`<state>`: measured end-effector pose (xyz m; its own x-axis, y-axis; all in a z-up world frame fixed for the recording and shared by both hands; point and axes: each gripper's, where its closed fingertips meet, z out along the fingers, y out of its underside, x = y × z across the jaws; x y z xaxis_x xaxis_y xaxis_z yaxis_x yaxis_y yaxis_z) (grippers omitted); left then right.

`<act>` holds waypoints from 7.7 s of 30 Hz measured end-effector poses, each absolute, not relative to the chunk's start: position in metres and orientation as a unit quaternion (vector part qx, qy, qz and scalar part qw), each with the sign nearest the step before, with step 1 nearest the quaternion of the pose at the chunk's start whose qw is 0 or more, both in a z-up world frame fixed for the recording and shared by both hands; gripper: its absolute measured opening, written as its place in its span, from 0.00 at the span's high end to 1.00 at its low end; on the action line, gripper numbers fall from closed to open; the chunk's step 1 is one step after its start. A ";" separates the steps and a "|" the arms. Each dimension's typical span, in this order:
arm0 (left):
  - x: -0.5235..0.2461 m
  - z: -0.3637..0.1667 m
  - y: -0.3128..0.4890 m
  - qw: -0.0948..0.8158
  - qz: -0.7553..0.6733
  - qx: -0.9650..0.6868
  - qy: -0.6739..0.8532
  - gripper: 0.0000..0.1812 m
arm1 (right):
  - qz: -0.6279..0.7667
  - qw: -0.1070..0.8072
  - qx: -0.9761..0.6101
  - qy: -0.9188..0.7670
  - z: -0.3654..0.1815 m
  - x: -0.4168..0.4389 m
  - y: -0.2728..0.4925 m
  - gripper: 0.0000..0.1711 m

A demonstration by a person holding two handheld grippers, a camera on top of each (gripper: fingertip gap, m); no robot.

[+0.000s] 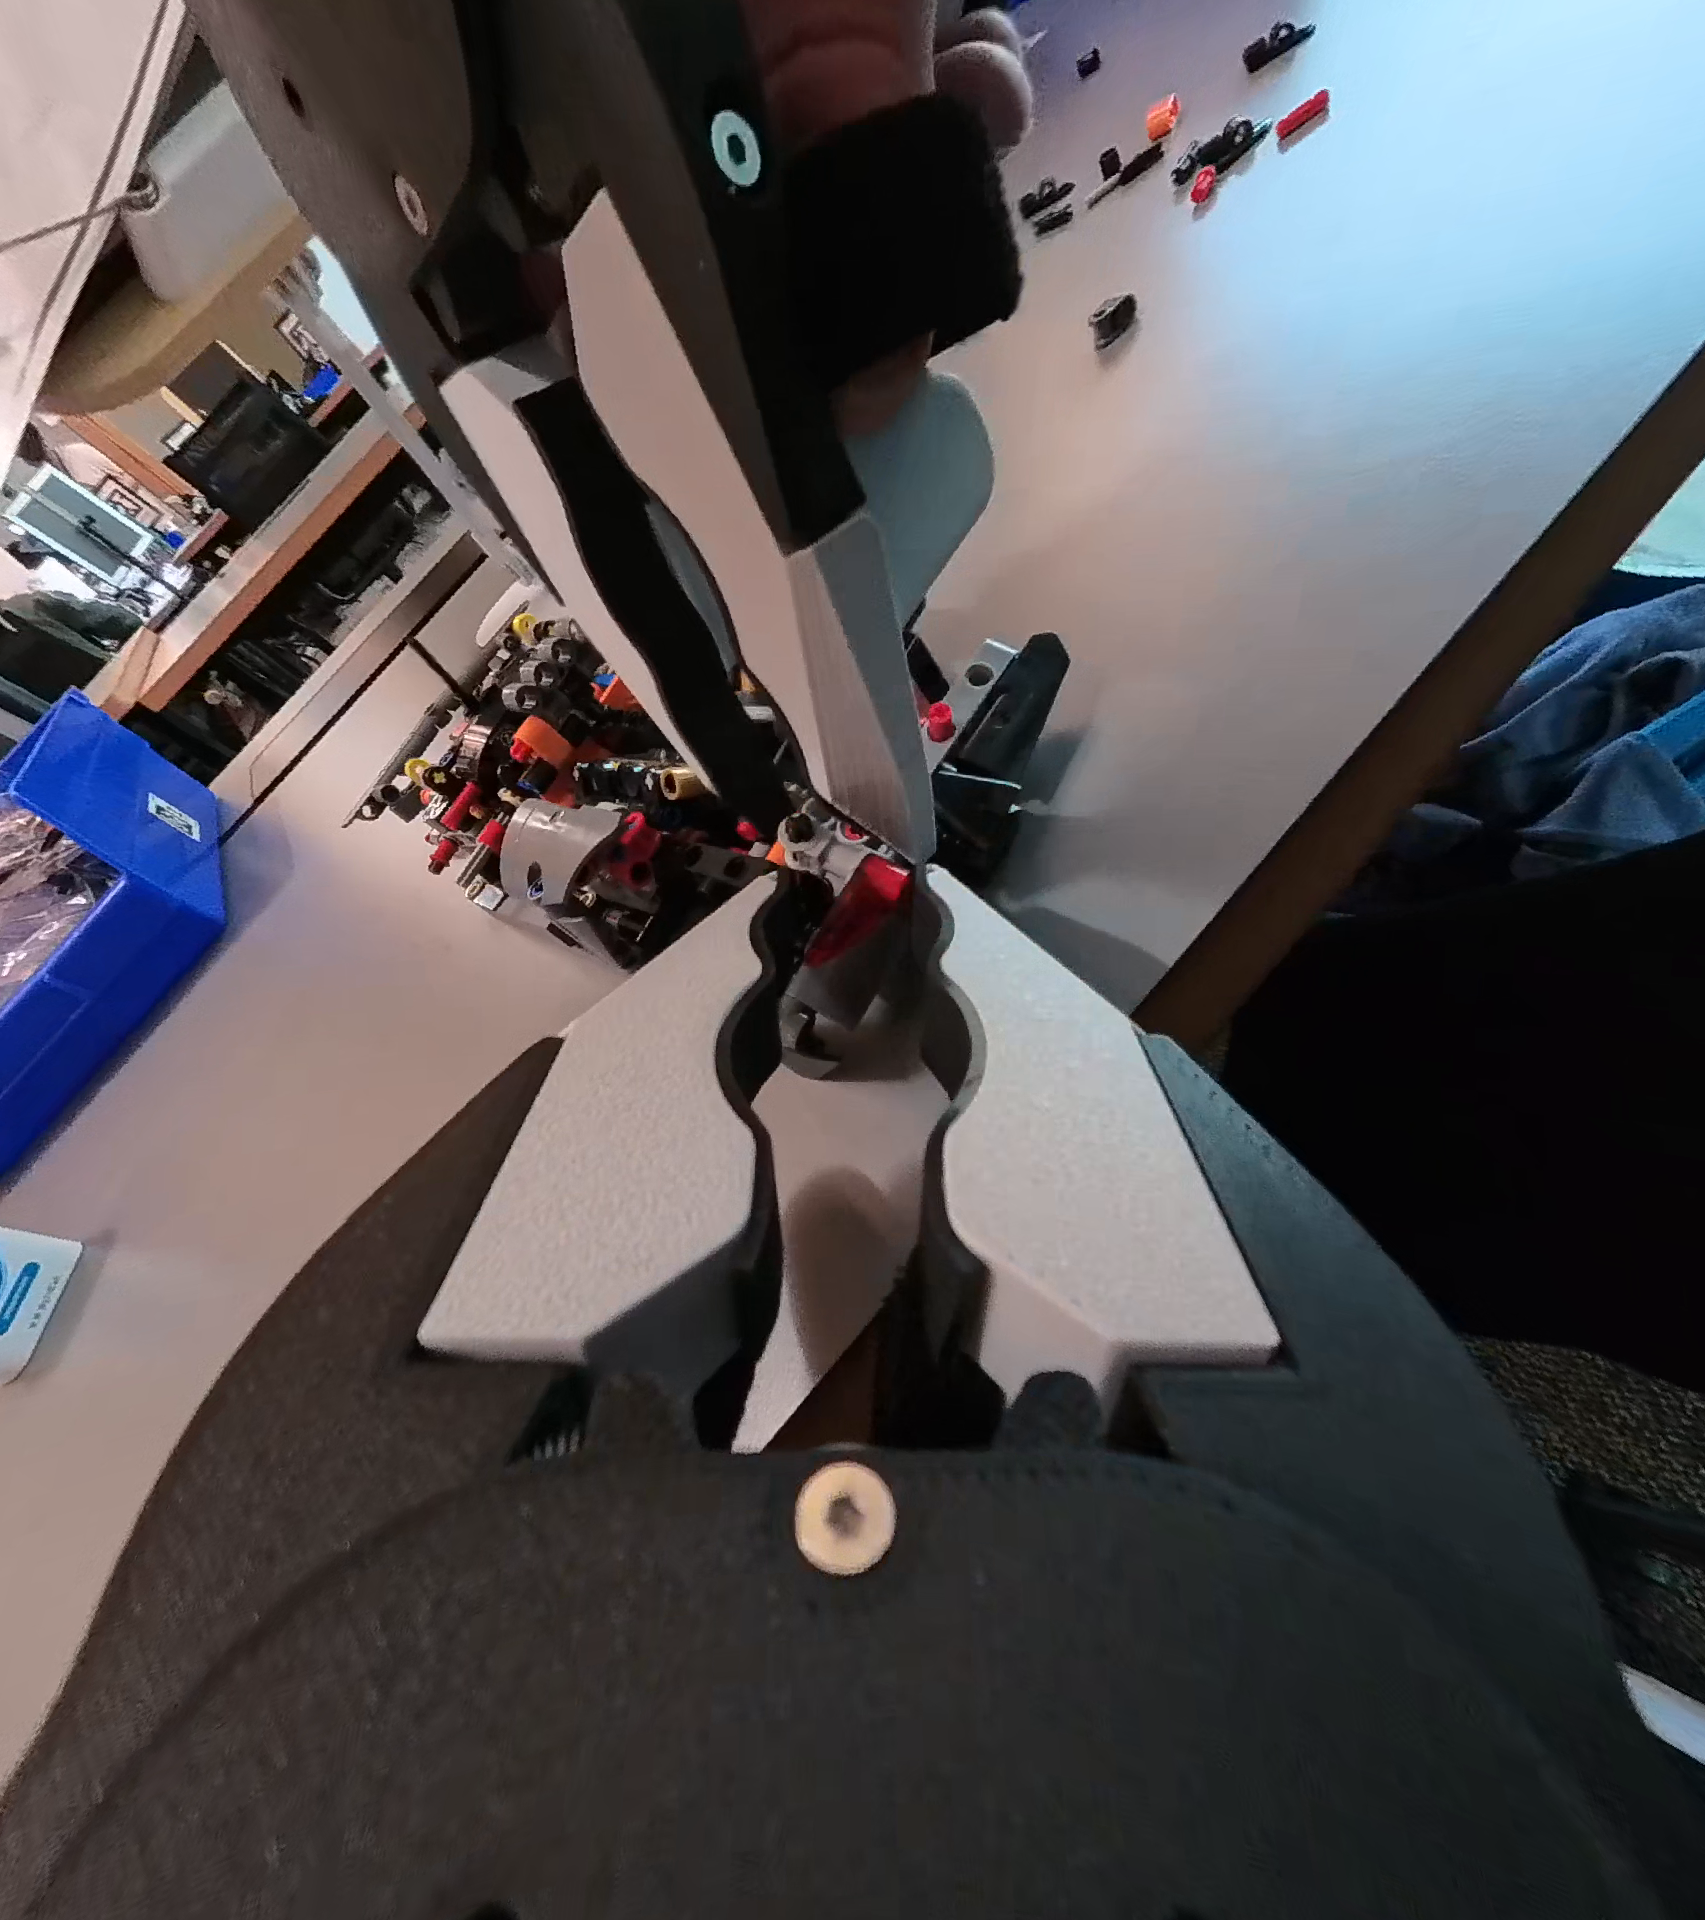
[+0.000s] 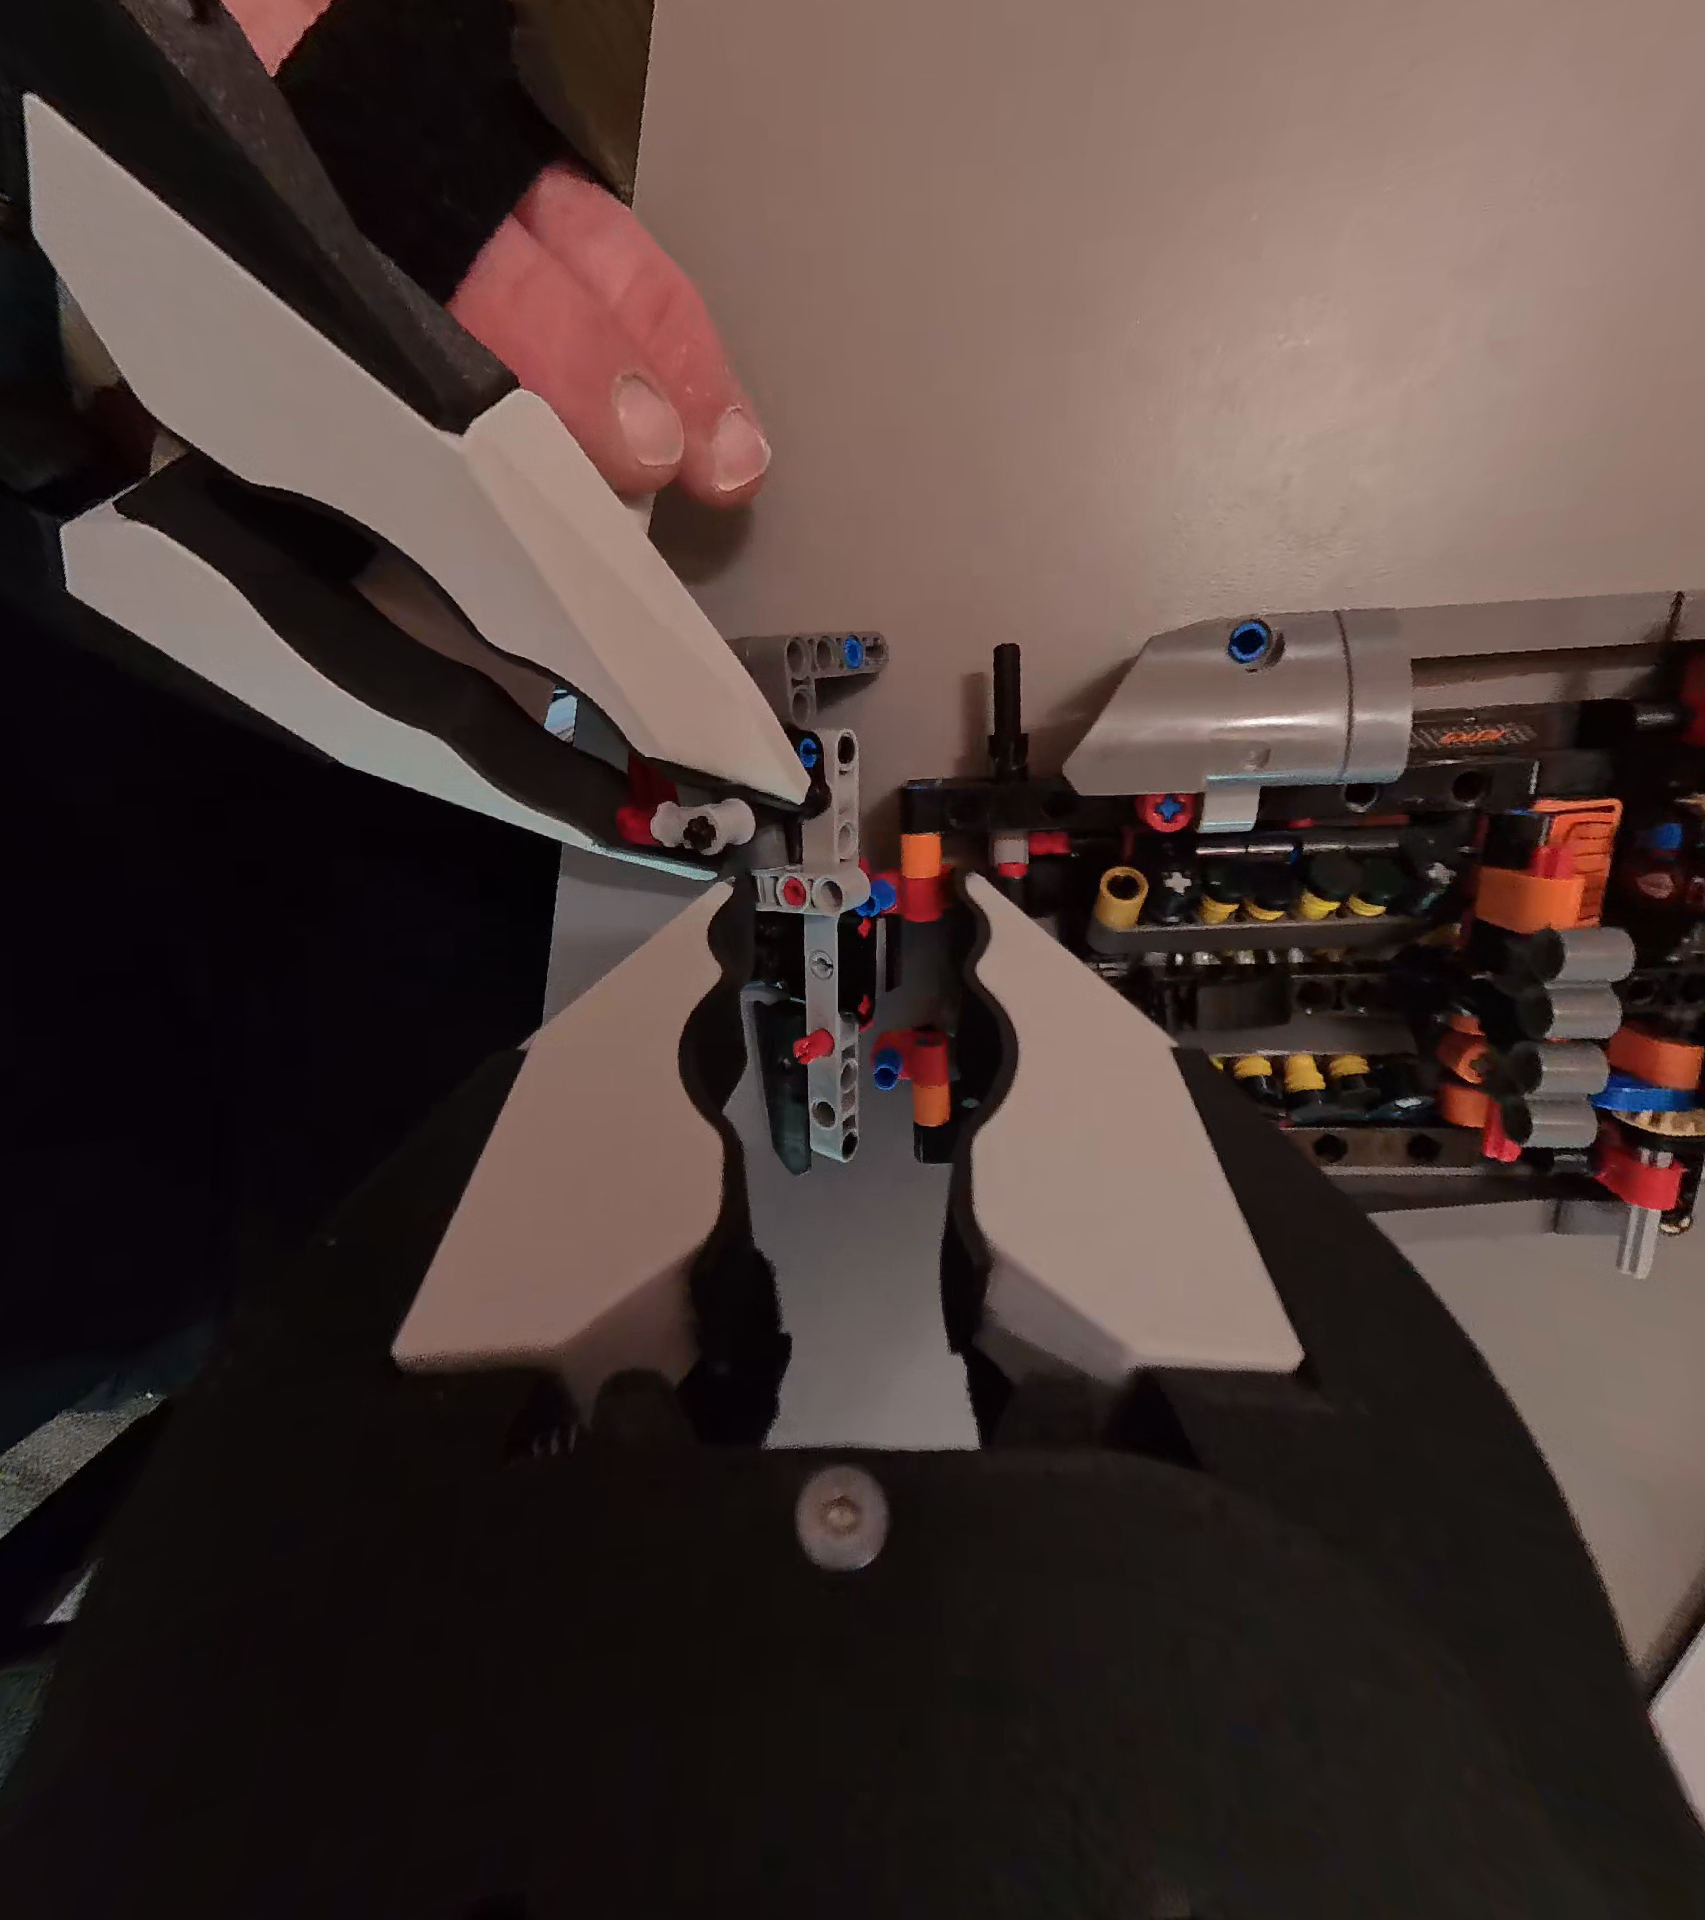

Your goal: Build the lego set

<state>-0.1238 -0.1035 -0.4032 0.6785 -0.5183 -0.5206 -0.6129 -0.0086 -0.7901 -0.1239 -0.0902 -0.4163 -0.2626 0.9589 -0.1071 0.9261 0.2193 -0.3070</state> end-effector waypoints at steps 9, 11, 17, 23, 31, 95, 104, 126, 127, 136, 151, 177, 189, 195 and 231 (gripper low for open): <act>-0.120 -0.403 -0.105 0.586 0.042 -0.704 0.400 0.89 | 0.197 0.021 -0.598 -0.776 -0.413 -0.120 -0.092 0.80; -0.120 -0.403 -0.104 0.586 0.041 -0.706 0.396 0.89 | 0.205 0.021 -0.595 -0.777 -0.412 -0.119 -0.091 0.81; -0.115 -0.403 -0.102 0.585 0.046 -0.710 0.389 0.90 | 0.203 0.015 -0.593 -0.779 -0.412 -0.115 -0.090 0.81; -0.113 -0.402 -0.101 0.587 0.045 -0.718 0.371 0.90 | 0.207 0.005 -0.592 -0.779 -0.412 -0.113 -0.090 0.81; -0.109 -0.400 -0.101 0.618 0.065 -0.707 0.337 0.91 | 0.213 -0.005 -0.593 -0.777 -0.411 -0.111 -0.090 0.79; -0.098 -0.397 -0.093 0.604 0.063 -0.752 0.256 0.91 | 0.220 -0.065 -0.530 -0.817 -0.405 -0.099 -0.078 0.86; -0.100 -0.398 -0.092 0.603 0.063 -0.755 0.251 0.91 | 0.245 -0.082 -0.534 -0.805 -0.406 -0.102 -0.077 0.87; -0.103 -0.398 -0.090 0.602 0.047 -0.757 0.249 0.91 | 0.269 -0.156 -0.554 -0.773 -0.403 -0.108 -0.074 0.92; -0.103 -0.398 -0.090 0.602 0.047 -0.757 0.249 0.91 | 0.266 -0.157 -0.556 -0.772 -0.404 -0.108 -0.074 0.92; -0.105 -0.398 -0.090 0.603 0.034 -0.758 0.245 0.91 | 0.252 -0.153 -0.566 -0.770 -0.405 -0.111 -0.075 0.93; -0.113 -0.397 -0.094 0.616 0.041 -0.747 0.248 0.90 | 0.234 -0.123 -0.560 -0.785 -0.408 -0.119 -0.079 0.93; -0.119 -0.401 -0.099 0.627 0.055 -0.728 0.273 0.90 | 0.213 -0.037 -0.554 -0.804 -0.409 -0.123 -0.086 0.87; -0.118 -0.402 -0.102 0.636 0.061 -0.706 0.306 0.91 | 0.230 -0.057 -0.556 -0.797 -0.409 -0.122 -0.086 0.88; -0.118 -0.401 -0.103 0.643 0.065 -0.696 0.314 0.91 | 0.223 -0.056 -0.553 -0.801 -0.410 -0.122 -0.087 0.87; -0.118 -0.399 -0.103 0.650 0.060 -0.694 0.303 0.91 | 0.216 -0.056 -0.544 -0.809 -0.411 -0.117 -0.091 0.83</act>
<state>-0.1180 -0.1029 -0.3986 0.8097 -0.3425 -0.4766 -0.4982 0.0282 -0.8666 -0.1171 -0.0912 -0.4115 -0.4014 0.8556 -0.3268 0.9045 0.3141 -0.2885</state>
